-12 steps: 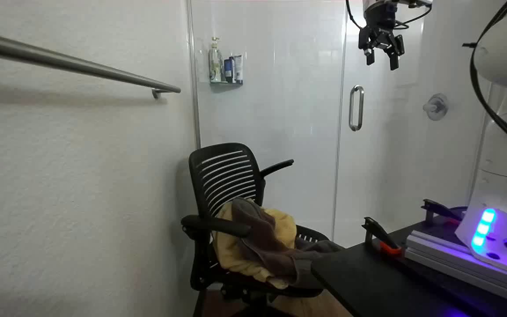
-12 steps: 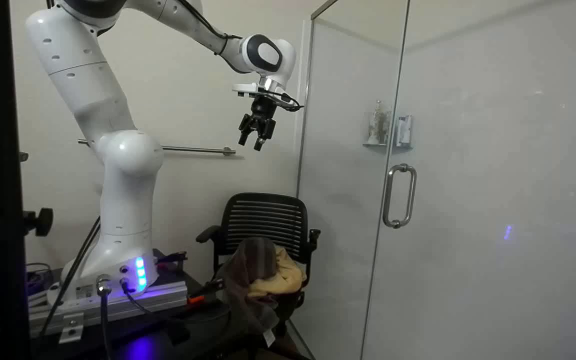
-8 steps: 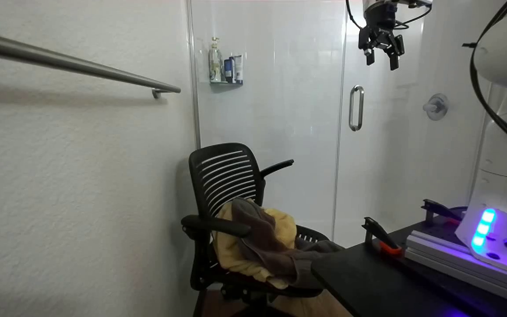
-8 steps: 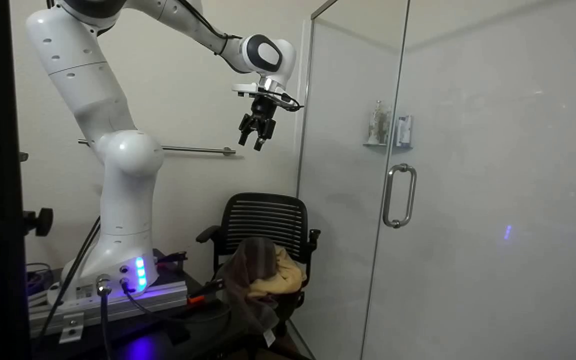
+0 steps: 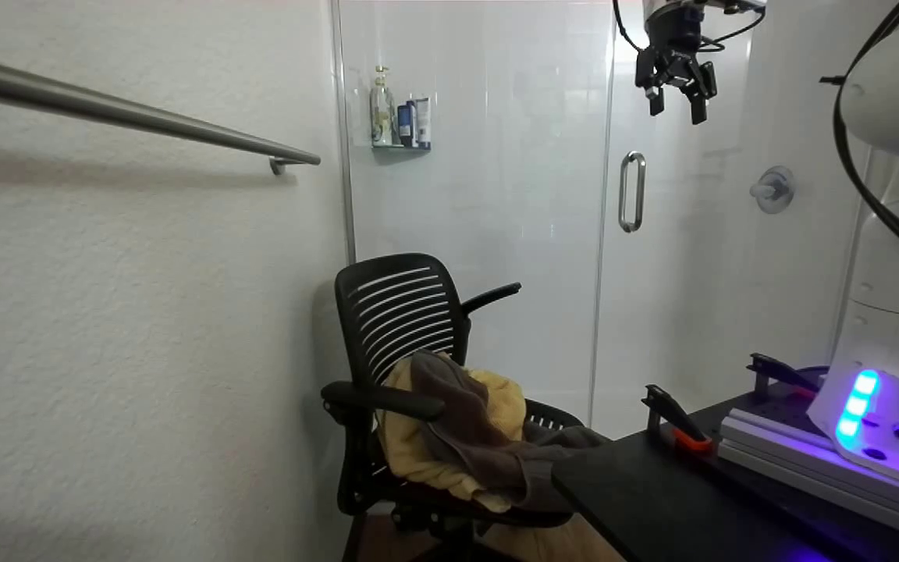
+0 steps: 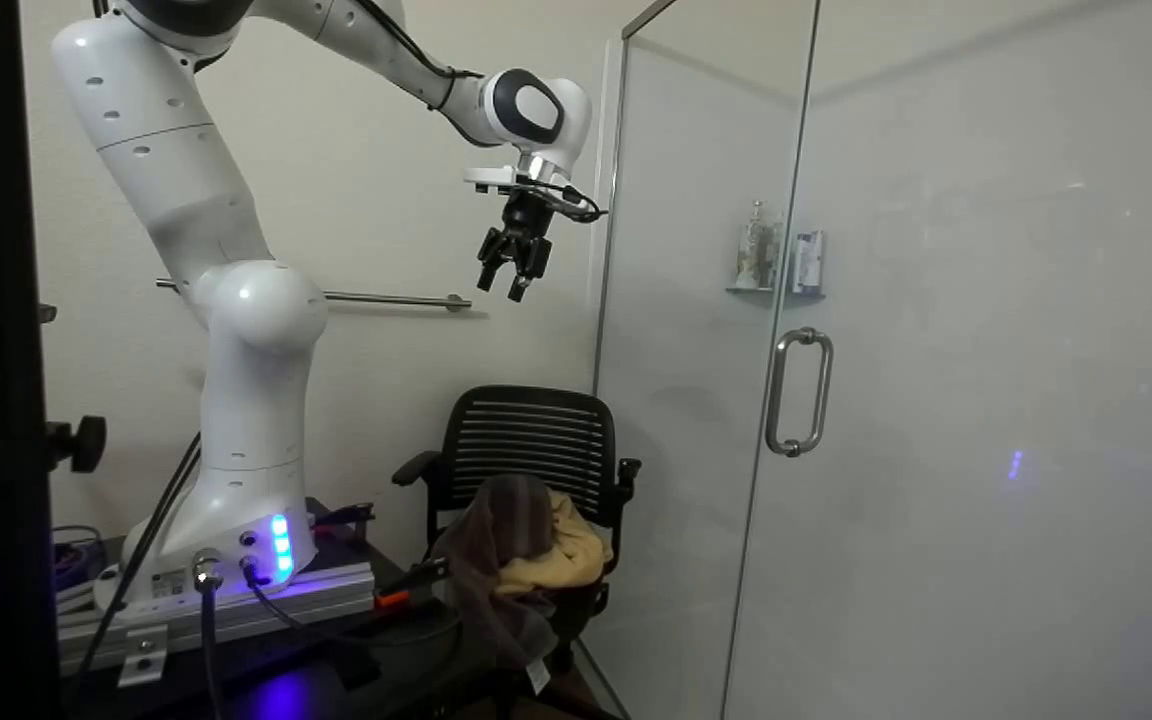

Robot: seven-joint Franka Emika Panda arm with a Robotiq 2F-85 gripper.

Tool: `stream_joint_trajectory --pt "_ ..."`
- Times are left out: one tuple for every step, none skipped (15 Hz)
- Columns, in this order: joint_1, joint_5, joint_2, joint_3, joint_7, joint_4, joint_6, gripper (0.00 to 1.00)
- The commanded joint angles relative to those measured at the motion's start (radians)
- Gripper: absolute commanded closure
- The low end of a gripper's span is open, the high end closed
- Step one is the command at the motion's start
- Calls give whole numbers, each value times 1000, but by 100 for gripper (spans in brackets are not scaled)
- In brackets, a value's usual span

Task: Open the door

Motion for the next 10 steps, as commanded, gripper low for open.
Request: stream_joint_trajectory --pt "-47 -106 -11 49 57 -9 44 0" --pt "-61 -150 -8 42 73 -23 80 0" --pt "-77 -206 -5 36 94 -35 118 0" --pt "-94 -262 4 27 111 -39 151 0" --pt "-111 -312 11 23 136 -42 188 0" --pt "-131 -362 19 17 160 -41 228 0" --pt "-148 -397 32 8 173 -32 265 0" --pt "-159 -413 50 -5 178 -17 302 0" --pt "-165 -412 64 -17 177 -8 336 0" --pt "-165 -391 82 -30 164 9 363 0"
